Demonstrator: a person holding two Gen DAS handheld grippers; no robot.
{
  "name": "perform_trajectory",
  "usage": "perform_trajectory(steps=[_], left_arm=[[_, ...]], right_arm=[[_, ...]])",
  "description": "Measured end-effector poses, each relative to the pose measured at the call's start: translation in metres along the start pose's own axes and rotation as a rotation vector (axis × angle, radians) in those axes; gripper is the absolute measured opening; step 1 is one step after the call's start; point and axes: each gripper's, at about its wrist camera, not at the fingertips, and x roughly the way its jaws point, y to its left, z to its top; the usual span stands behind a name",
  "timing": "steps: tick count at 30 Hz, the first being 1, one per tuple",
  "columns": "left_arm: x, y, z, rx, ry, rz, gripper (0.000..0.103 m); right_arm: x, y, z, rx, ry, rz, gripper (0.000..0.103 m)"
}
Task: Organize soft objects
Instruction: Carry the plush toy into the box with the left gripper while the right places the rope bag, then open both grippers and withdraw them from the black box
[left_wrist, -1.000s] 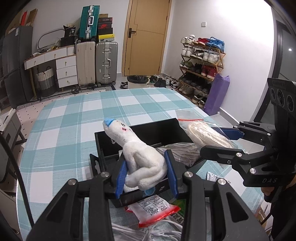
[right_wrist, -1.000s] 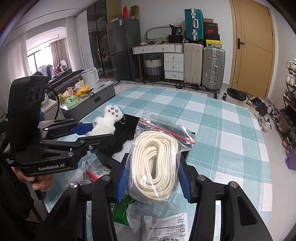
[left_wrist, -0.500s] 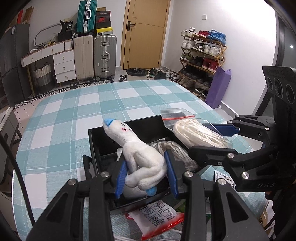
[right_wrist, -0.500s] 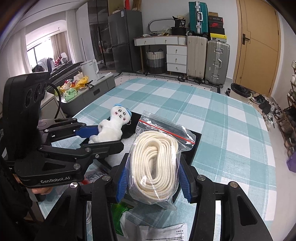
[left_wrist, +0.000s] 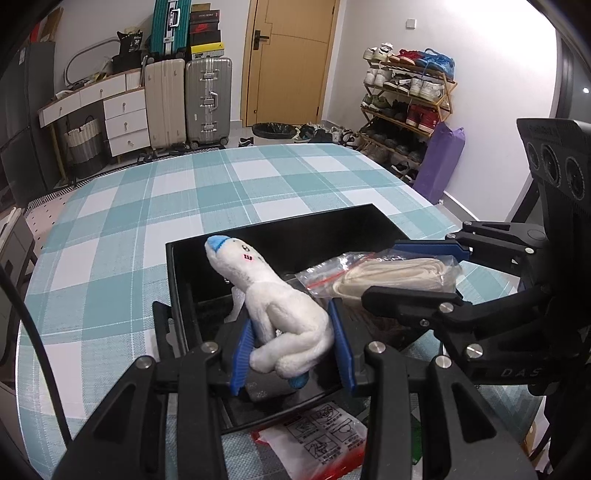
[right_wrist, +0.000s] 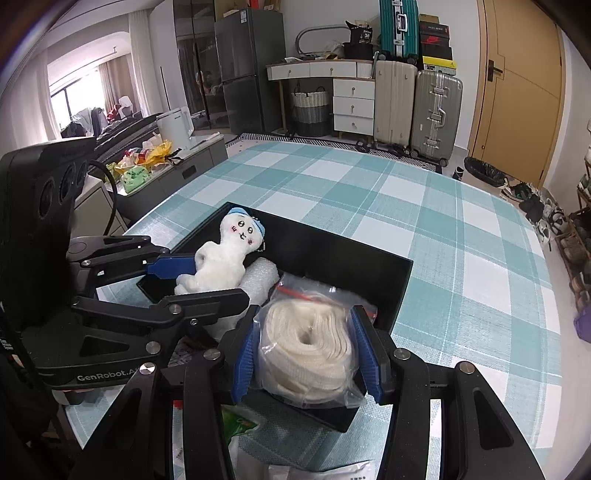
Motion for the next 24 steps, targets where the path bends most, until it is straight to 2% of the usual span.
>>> perform_trajectory(steps=[6,8,11,12,13,14,15,16,17,18,20,22,24], left_arm=[[0.002,-0.001,0.001,0.006,0.002,0.009,0.038],[0.001,-0.001,0.001,0.003,0.002,0.013,0.04],[-0.002,0.0,0.001,0.003,0.001,0.018,0.042],[-0.003,0.0,0.0,0.004,0.0,0.022,0.046],[-0.005,0.0,0.0,0.003,-0.004,0.026,0.053],[-0.008,0.0,0.0,-0.001,-0.012,0.031,0.06],[-0.012,0.0,0.0,-0.005,-0.017,0.038,0.062],[-0.015,-0.001,-0.001,-0.007,-0.023,0.042,0.065],[-0.018,-0.001,-0.001,-0.009,-0.028,0.046,0.076],[-0.022,-0.001,-0.003,-0.014,-0.04,0.044,0.08],[-0.03,-0.001,-0.005,-0.022,-0.059,0.038,0.092],[-0.038,-0.001,-0.009,-0.031,-0.075,0.04,0.1],[-0.046,0.0,-0.012,-0.037,-0.091,0.032,0.103]], right_arm=[[0.003,0.0,0.0,-0.012,-0.02,-0.027,0.049],[0.0,0.0,0.0,-0.01,-0.033,-0.034,0.051],[-0.009,0.0,-0.002,-0.006,-0.057,-0.032,0.063],[-0.015,0.0,-0.003,-0.004,-0.074,-0.034,0.07],[-0.02,-0.001,-0.005,-0.003,-0.087,-0.041,0.082],[-0.025,-0.001,-0.006,-0.001,-0.102,-0.049,0.088],[-0.032,-0.002,-0.008,0.006,-0.12,-0.059,0.095],[-0.038,-0.003,-0.01,0.01,-0.127,-0.063,0.098],[-0.042,-0.004,-0.011,0.014,-0.129,-0.065,0.1],[-0.046,-0.004,-0.013,0.016,-0.131,-0.069,0.102],[-0.055,-0.005,-0.019,0.021,-0.141,-0.087,0.102],[-0.062,-0.006,-0.025,0.03,-0.151,-0.1,0.102],[-0.067,-0.008,-0.031,0.049,-0.151,-0.104,0.102]])
